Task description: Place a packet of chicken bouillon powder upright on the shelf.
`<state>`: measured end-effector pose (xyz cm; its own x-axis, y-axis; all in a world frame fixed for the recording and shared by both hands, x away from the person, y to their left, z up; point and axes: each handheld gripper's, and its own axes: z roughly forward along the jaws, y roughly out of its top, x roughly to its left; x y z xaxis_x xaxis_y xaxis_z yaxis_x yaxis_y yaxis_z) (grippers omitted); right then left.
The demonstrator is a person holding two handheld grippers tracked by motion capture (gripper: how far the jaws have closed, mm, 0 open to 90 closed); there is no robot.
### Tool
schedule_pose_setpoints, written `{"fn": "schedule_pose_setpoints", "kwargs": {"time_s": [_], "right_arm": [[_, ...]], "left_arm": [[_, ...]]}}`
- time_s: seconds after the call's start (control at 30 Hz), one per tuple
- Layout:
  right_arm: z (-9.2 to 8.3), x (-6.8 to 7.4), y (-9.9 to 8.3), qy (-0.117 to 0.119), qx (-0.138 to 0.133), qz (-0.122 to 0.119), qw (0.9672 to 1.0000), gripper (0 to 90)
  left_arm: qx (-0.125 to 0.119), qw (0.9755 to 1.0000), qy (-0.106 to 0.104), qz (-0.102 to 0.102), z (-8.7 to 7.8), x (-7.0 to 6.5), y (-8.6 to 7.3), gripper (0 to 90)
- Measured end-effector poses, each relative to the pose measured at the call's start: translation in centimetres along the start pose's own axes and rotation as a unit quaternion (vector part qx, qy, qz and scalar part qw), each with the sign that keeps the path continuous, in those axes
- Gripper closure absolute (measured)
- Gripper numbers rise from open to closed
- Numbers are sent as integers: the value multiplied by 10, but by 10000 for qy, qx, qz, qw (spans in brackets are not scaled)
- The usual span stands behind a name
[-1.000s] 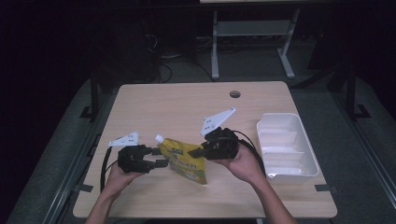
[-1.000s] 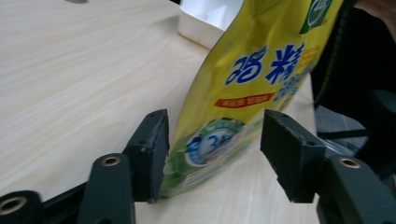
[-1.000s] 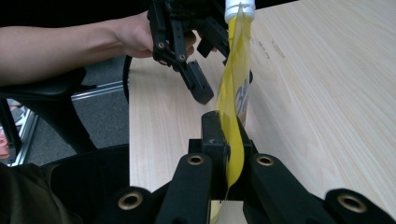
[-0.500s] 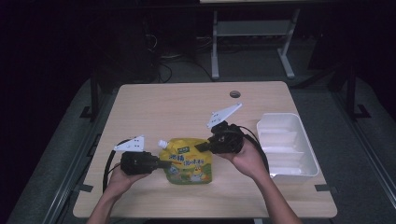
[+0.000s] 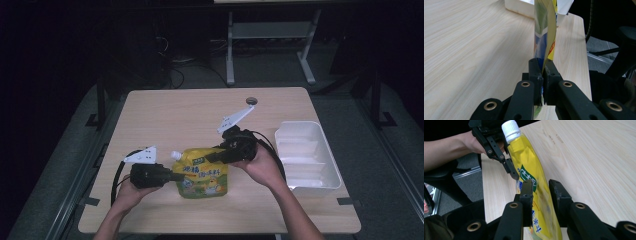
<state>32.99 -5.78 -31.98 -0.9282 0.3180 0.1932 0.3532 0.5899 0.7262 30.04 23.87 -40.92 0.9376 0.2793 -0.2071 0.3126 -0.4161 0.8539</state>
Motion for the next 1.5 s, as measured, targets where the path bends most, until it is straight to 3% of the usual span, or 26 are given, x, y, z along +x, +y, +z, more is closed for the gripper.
{"fn": "schedule_pose_setpoints", "kwargs": {"time_s": [0.2, 0.27, 0.33, 0.5, 0.53, 0.6, 0.67, 0.73, 0.87, 1.17, 1.5], "right_arm": [[6, -4, 5, 112, 172, 38, 9998, 769], [8, -6, 5, 206, 223, 54, 9995, 855], [8, -7, 5, 288, 227, 55, 9993, 886], [7, -8, 3, 413, 237, 46, 9989, 890], [5, -9, 3, 543, 206, 41, 9983, 893], [3, -9, 3, 561, 187, 18, 9982, 893], [-2, -9, 3, 528, 174, -51, 9984, 893], [-4, -9, 3, 510, 187, -90, 9985, 893], [-16, -9, 3, 442, 278, -138, 9985, 894], [-55, -21, 0, 492, 50, 75, 9987, 894], [-96, -42, -4, 157, -49, 251, 9995, 894]], "left_arm": [[17, 10000, 49, 14, 0, -2, 1, 866], [30, 10000, 80, 34, 0, -3, 1, 865], [23, 10000, 81, 32, 1, -2, 1, 865], [10, 9999, 157, 33, 1, -3, 1, 817], [20, 9998, 198, 24, 1, -3, 2, 696], [1, 9997, 256, 27, 1, -4, 3, 669], [-27, 9995, 306, -11, 1, -3, 3, 577], [-29, 9996, 289, -31, 0, -2, 3, 563], [20, 9994, 352, -48, -1, 0, 2, 483], [149, 9986, 504, -66, -3, 3, -1, 449], [173, 9980, 577, -183, -5, 8, -8, 441]]}}
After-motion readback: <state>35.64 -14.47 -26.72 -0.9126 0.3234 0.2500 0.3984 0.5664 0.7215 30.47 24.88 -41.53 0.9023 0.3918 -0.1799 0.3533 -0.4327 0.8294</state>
